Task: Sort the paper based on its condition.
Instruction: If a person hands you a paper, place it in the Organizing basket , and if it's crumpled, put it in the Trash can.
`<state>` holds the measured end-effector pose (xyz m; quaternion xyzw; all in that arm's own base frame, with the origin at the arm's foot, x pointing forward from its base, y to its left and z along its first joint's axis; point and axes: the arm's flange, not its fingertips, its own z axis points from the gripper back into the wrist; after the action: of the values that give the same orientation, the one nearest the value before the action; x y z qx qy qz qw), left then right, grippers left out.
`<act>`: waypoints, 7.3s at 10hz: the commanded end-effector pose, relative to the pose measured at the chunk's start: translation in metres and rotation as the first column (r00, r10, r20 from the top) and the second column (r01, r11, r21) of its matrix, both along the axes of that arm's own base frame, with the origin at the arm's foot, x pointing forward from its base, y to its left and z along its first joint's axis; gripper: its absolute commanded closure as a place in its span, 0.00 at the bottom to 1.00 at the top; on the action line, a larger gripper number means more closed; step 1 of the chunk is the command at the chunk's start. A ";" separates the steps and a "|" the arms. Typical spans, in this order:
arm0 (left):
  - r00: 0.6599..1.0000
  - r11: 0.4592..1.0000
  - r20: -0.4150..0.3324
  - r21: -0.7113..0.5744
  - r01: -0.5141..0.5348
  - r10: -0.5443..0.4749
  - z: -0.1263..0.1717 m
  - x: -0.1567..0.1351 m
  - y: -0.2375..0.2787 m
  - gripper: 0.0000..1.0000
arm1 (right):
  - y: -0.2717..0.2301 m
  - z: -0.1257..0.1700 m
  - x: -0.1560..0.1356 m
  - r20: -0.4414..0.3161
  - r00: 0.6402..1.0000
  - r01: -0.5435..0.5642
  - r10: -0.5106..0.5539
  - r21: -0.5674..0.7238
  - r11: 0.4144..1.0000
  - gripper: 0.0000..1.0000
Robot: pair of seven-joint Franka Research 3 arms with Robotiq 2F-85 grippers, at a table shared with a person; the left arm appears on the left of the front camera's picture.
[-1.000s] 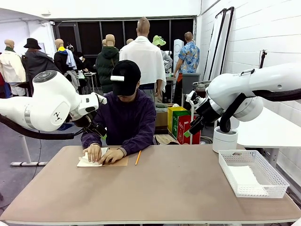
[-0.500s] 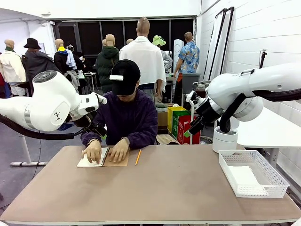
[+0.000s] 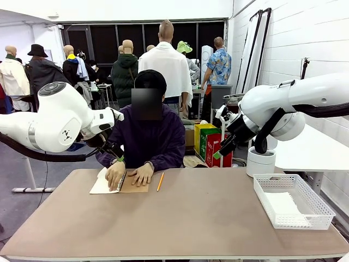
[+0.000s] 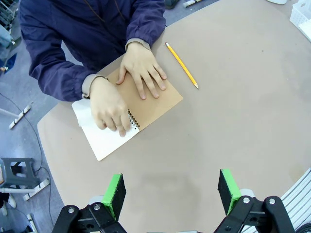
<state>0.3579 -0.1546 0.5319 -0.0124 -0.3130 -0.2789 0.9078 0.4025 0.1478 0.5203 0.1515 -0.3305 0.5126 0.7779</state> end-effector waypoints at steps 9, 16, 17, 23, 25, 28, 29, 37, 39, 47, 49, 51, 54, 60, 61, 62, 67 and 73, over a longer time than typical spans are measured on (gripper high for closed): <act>1.000 1.000 0.010 0.003 0.001 -0.001 -0.001 0.001 0.001 0.00 | -0.001 -0.002 0.002 -0.005 1.000 -0.009 0.009 0.022 1.000 0.00; 1.000 1.000 0.010 0.003 0.001 -0.001 -0.001 0.001 0.001 0.00 | -0.001 -0.002 0.002 -0.005 1.000 -0.009 0.009 0.022 1.000 0.00; 1.000 1.000 0.010 0.003 0.001 -0.001 -0.001 0.001 0.001 0.00 | -0.001 -0.002 0.002 -0.005 1.000 -0.009 0.009 0.022 1.000 0.00; 1.000 1.000 0.010 0.003 0.001 -0.001 -0.001 0.001 0.001 0.00 | -0.001 -0.002 0.002 -0.005 1.000 -0.009 0.009 0.022 1.000 0.00; 1.000 1.000 0.010 0.003 0.001 -0.001 -0.001 0.001 0.001 0.00 | -0.001 -0.002 0.002 -0.005 1.000 -0.009 0.009 0.022 1.000 0.00; 1.000 1.000 0.010 0.003 0.001 -0.001 -0.001 0.001 0.001 0.00 | -0.001 -0.002 0.002 -0.005 1.000 -0.009 0.009 0.022 1.000 0.00; 1.000 1.000 0.010 0.003 0.001 -0.001 -0.001 0.001 0.001 0.00 | -0.001 -0.002 0.002 -0.005 1.000 -0.009 0.009 0.022 1.000 0.00; 1.000 1.000 0.010 0.003 0.001 -0.001 -0.001 0.001 0.001 0.00 | -0.001 -0.002 0.002 -0.005 1.000 -0.009 0.009 0.022 1.000 0.00; 1.000 1.000 0.010 0.003 0.001 -0.001 -0.001 0.001 0.001 0.00 | -0.001 -0.002 0.002 -0.005 1.000 -0.009 0.009 0.022 1.000 0.00; 1.000 1.000 0.010 0.003 0.001 -0.001 -0.001 0.001 0.001 0.00 | -0.001 -0.002 0.002 -0.005 1.000 -0.009 0.009 0.022 1.000 0.00; 1.000 1.000 0.010 0.003 0.001 -0.001 -0.001 0.001 0.001 0.00 | -0.001 -0.002 0.002 -0.005 1.000 -0.009 0.009 0.022 1.000 0.00; 1.000 1.000 0.010 0.003 0.001 -0.001 -0.001 0.001 0.001 0.00 | -0.001 -0.002 0.002 -0.005 1.000 -0.009 0.009 0.022 1.000 0.00; 1.000 1.000 0.010 0.003 0.001 -0.001 -0.001 0.001 0.001 0.00 | -0.001 -0.002 0.002 -0.005 1.000 -0.009 0.009 0.022 1.000 0.00; 1.000 1.000 0.010 0.003 0.001 -0.001 -0.001 0.001 0.001 0.00 | -0.001 -0.002 0.002 -0.005 1.000 -0.009 0.009 0.022 1.000 0.00; 1.000 1.000 0.010 0.003 0.001 -0.001 -0.001 0.001 0.001 0.00 | -0.001 -0.002 0.002 -0.005 1.000 -0.009 0.009 0.022 1.000 0.00; 1.000 1.000 0.010 0.003 0.001 -0.001 -0.001 0.001 0.001 0.00 | -0.001 -0.002 0.002 -0.005 1.000 -0.009 0.009 0.022 1.000 0.00; 1.000 1.000 0.010 0.003 0.001 -0.001 -0.001 0.001 0.001 0.00 | -0.001 -0.002 0.002 -0.005 1.000 -0.009 0.009 0.022 1.000 0.00; 1.000 1.000 0.010 0.003 0.001 -0.001 -0.001 0.001 0.001 0.00 | -0.001 -0.002 0.002 -0.005 1.000 -0.009 0.009 0.022 1.000 0.00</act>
<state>0.3579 -0.1546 0.5319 -0.0124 -0.3130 -0.2789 0.9078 0.4025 0.1478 0.5203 0.1515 -0.3305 0.5126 0.7778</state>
